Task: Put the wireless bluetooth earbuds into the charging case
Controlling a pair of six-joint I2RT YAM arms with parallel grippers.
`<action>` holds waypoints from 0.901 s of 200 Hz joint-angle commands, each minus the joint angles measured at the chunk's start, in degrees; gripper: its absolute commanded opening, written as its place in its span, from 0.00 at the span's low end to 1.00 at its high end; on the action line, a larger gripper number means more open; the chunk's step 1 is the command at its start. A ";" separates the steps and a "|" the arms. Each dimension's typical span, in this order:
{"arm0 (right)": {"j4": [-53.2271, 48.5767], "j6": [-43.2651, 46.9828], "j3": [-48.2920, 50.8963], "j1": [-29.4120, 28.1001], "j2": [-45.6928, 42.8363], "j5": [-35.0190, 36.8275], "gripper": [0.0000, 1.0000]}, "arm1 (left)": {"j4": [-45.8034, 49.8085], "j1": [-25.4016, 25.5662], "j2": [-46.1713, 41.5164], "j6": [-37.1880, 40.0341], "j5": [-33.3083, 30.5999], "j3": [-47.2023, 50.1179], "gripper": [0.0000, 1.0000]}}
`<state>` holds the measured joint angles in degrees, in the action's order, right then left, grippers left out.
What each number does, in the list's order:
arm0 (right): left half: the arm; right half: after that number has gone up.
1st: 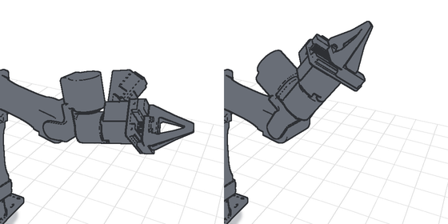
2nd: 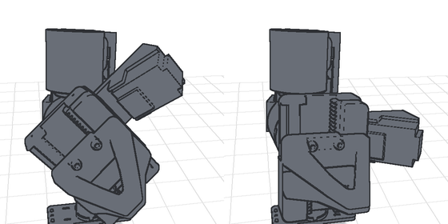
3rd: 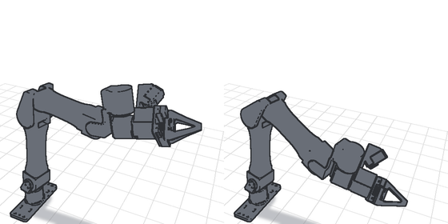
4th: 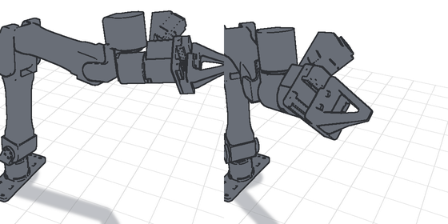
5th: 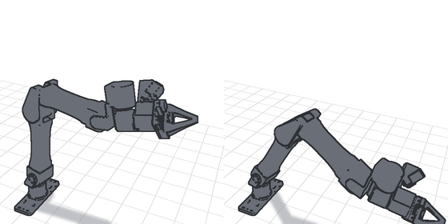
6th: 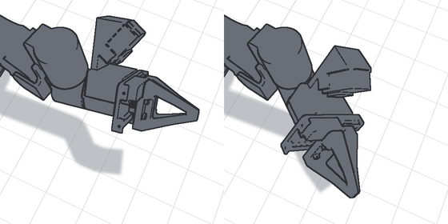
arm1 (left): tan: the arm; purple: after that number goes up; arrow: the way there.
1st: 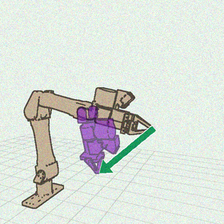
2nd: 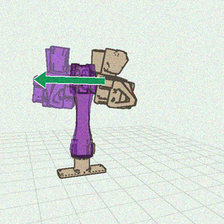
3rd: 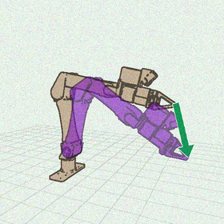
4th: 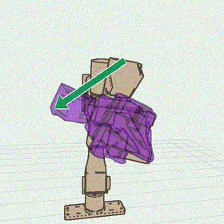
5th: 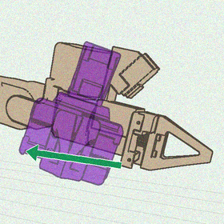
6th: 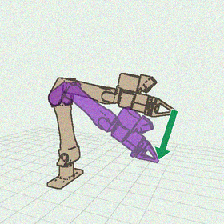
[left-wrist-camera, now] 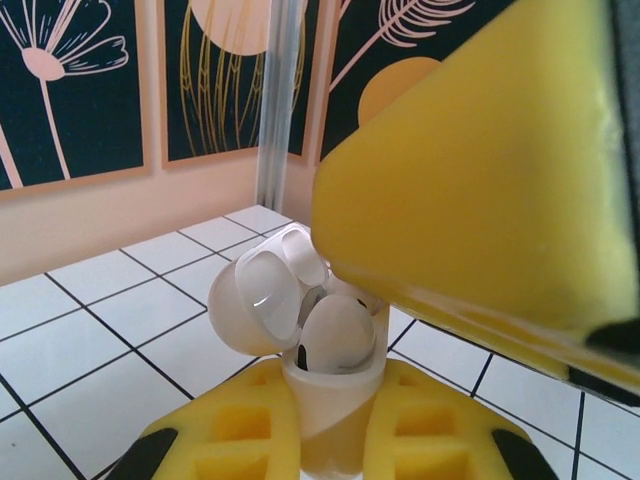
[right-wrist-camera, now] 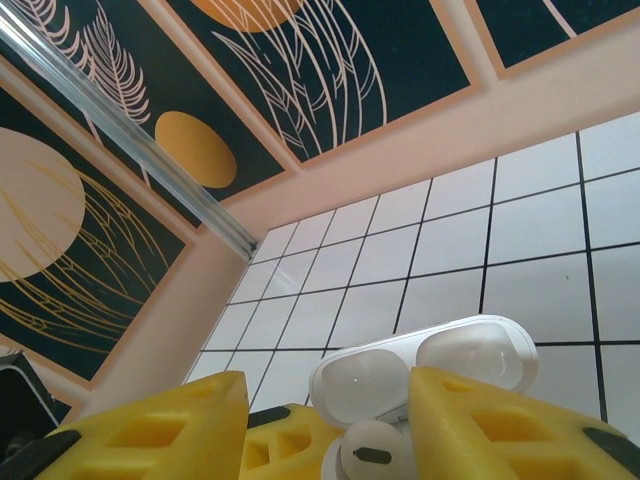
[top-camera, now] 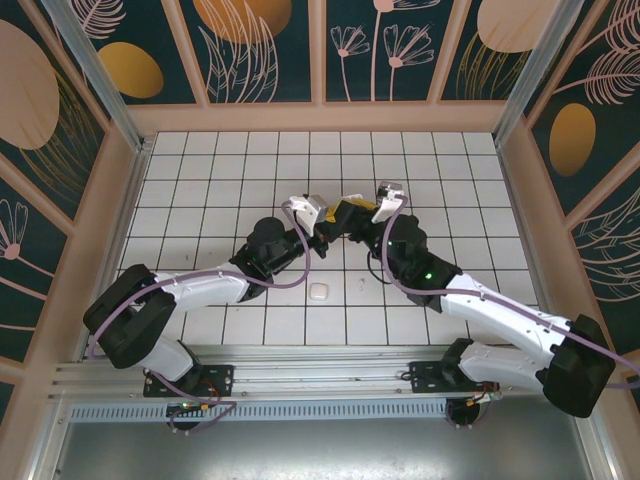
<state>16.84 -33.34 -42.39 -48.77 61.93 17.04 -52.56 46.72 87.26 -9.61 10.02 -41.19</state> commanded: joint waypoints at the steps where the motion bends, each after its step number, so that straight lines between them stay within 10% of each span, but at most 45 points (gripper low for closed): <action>1: -6.60 -1.22 -2.16 -0.36 -1.37 1.59 0.48 | -6.54 0.48 -2.91 -1.23 0.88 -1.44 0.00; 180: -15.85 -3.87 -13.25 -0.30 -2.69 -4.35 0.49 | 2.08 -0.52 -4.64 -3.48 2.63 -3.74 0.00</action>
<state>2.50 -35.31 -53.56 -48.86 60.47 14.22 -51.24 46.76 84.42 -11.49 11.55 -42.78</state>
